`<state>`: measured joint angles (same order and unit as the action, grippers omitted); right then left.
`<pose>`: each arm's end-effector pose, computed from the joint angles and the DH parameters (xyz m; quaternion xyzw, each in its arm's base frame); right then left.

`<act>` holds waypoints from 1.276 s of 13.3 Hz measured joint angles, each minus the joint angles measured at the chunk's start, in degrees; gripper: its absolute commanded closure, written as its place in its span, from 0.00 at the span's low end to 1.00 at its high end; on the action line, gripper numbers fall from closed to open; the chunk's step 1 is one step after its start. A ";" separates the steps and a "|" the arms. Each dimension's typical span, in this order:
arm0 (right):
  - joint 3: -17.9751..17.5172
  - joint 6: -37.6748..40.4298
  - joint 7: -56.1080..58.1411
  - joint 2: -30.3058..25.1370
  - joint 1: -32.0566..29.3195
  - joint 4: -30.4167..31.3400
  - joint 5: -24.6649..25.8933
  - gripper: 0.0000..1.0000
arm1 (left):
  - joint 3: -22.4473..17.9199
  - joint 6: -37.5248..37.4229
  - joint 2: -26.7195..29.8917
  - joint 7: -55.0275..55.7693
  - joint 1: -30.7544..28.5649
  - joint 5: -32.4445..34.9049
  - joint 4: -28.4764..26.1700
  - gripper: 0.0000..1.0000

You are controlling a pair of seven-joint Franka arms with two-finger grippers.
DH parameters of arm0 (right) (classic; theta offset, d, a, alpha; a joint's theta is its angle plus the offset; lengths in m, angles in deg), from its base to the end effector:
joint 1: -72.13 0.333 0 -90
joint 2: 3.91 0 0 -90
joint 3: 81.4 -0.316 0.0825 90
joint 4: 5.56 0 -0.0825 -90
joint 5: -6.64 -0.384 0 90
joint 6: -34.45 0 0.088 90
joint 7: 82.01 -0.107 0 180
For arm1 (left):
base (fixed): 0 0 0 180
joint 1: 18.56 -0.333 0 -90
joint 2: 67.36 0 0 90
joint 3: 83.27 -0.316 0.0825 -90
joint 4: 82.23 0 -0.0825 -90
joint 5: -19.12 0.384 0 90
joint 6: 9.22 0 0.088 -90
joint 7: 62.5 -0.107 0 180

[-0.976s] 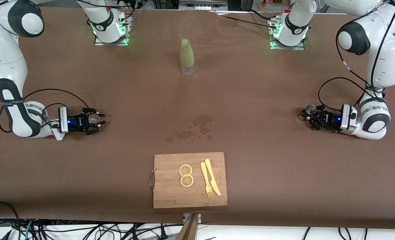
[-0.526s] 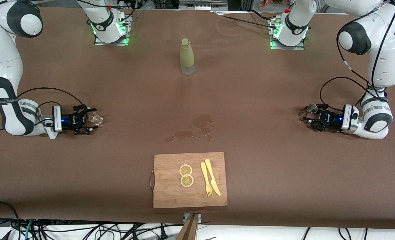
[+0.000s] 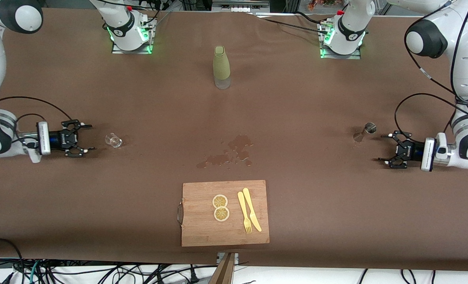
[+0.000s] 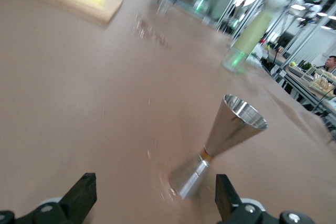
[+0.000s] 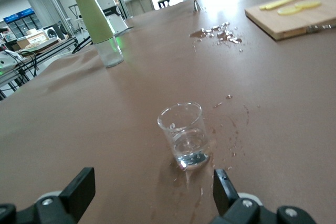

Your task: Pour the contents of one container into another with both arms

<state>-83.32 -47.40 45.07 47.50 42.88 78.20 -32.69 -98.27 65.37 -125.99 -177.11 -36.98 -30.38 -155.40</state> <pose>0.5791 -0.2178 0.1381 -0.6207 -0.5711 -0.2311 0.4849 0.6004 0.2395 0.1272 0.7009 -0.4855 0.1597 0.4976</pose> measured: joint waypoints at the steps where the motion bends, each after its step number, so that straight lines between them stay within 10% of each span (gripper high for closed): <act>1: 0.00 0.02 -4.59 -1.74 0.04 -0.03 2.06 0.00 | -0.07 0.41 1.21 6.35 0.02 4.09 1.30 0.00; 11: -0.37 2.18 -58.01 -25.34 9.27 -0.26 21.99 0.00 | 0.03 0.50 18.80 73.23 12.74 21.66 4.62 0.00; 17: 0.05 2.12 -91.48 -40.99 20.88 4.17 36.89 0.00 | 4.66 2.00 29.58 82.42 17.30 34.24 4.85 0.00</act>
<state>-83.27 -45.28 -46.41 6.51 63.76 82.38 4.19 -93.62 67.37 -96.41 -94.70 -19.68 3.85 -150.55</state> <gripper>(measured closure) 0.000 0.000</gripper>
